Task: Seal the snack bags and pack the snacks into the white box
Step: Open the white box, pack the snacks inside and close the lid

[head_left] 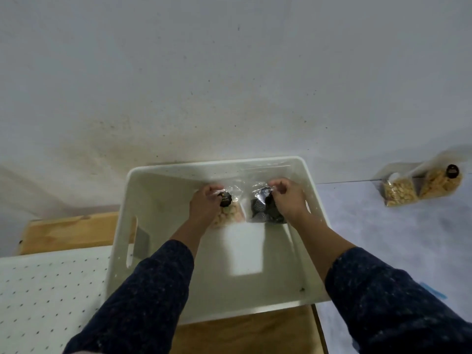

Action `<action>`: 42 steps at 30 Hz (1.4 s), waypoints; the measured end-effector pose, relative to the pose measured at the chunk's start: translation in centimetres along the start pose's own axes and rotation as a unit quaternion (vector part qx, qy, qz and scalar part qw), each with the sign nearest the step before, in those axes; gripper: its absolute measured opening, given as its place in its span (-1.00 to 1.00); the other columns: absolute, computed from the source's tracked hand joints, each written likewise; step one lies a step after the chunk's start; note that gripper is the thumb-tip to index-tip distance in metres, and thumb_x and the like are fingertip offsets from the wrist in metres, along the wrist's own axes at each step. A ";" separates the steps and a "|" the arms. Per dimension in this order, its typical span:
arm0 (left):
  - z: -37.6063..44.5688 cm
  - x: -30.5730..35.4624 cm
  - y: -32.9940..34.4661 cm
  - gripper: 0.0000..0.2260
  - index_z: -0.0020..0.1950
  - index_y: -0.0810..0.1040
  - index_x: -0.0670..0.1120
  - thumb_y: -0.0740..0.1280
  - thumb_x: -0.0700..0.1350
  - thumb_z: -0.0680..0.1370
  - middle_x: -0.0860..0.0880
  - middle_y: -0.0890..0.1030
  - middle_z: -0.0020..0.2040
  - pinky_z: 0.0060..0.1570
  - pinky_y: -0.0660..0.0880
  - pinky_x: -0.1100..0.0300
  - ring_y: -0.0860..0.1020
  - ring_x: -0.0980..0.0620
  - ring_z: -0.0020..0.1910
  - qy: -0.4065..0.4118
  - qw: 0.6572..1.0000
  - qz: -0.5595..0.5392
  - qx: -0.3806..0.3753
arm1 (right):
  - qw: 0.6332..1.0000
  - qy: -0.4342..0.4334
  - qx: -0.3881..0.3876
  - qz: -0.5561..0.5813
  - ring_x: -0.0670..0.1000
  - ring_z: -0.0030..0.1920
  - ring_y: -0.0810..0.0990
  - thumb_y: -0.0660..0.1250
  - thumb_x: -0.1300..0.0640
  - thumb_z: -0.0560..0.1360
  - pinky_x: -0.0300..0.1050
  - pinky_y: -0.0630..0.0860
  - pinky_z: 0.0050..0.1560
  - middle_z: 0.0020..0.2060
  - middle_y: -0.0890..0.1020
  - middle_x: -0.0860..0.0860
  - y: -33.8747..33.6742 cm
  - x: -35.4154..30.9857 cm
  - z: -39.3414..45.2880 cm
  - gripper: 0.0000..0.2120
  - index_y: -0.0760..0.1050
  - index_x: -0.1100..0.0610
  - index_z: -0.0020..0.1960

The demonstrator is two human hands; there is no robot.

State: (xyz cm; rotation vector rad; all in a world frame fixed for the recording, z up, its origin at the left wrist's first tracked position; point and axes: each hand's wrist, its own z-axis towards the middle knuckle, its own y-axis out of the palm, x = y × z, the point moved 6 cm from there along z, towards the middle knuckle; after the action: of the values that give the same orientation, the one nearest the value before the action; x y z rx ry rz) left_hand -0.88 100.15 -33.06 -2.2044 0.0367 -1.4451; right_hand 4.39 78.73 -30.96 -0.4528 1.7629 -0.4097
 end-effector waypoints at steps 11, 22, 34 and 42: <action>-2.1 2.7 -0.9 -0.71 0.22 0.48 -0.06 0.29 -0.16 0.49 -0.16 0.20 0.40 0.25 0.25 0.23 0.26 -0.09 0.37 0.006 0.983 0.166 0.077 | 0.956 -0.048 -0.062 -0.281 0.21 0.34 0.32 0.21 0.21 0.46 -0.05 0.33 0.28 0.32 0.35 0.23 -0.6 -2.8 -1.3 -0.59 0.34 0.17 0.31; -13.0 11.6 4.8 -0.60 0.37 0.34 -0.15 0.21 -0.04 0.57 -0.13 0.40 0.33 0.29 0.30 0.06 0.31 -0.09 0.36 0.163 0.921 0.325 0.139 | 0.909 -0.269 -0.046 -0.315 0.09 0.28 0.41 0.22 0.16 0.50 -0.04 0.42 0.16 0.27 0.42 0.10 -10.3 -5.2 -7.5 -0.60 0.37 0.20 0.33; -21.4 19.0 16.8 -0.57 0.40 0.30 -0.19 0.18 -0.02 0.59 -0.15 0.34 0.37 0.30 0.31 0.06 0.26 -0.09 0.39 0.214 0.921 0.314 0.085 | 0.923 -0.197 0.044 -0.328 0.13 0.25 0.43 0.16 0.18 0.52 -0.03 0.42 0.13 0.25 0.44 0.14 -28.2 2.6 -9.6 -0.65 0.42 0.27 0.27; -20.6 22.5 24.0 -0.57 0.38 0.33 -0.20 0.19 -0.02 0.58 -0.15 0.37 0.34 0.27 0.34 0.08 0.29 -0.10 0.37 0.267 0.910 0.316 0.030 | 0.927 -0.127 0.108 -0.335 0.17 0.21 0.46 0.16 0.14 0.54 -0.06 0.43 0.07 0.24 0.45 0.14 -35.2 6.5 -8.7 -0.67 0.44 0.26 0.24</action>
State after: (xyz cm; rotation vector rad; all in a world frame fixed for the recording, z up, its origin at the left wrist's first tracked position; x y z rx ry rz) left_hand -3.06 64.66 -17.47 -1.4654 0.8005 -1.5580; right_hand -2.48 45.46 -16.81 -0.9069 1.2554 -0.9706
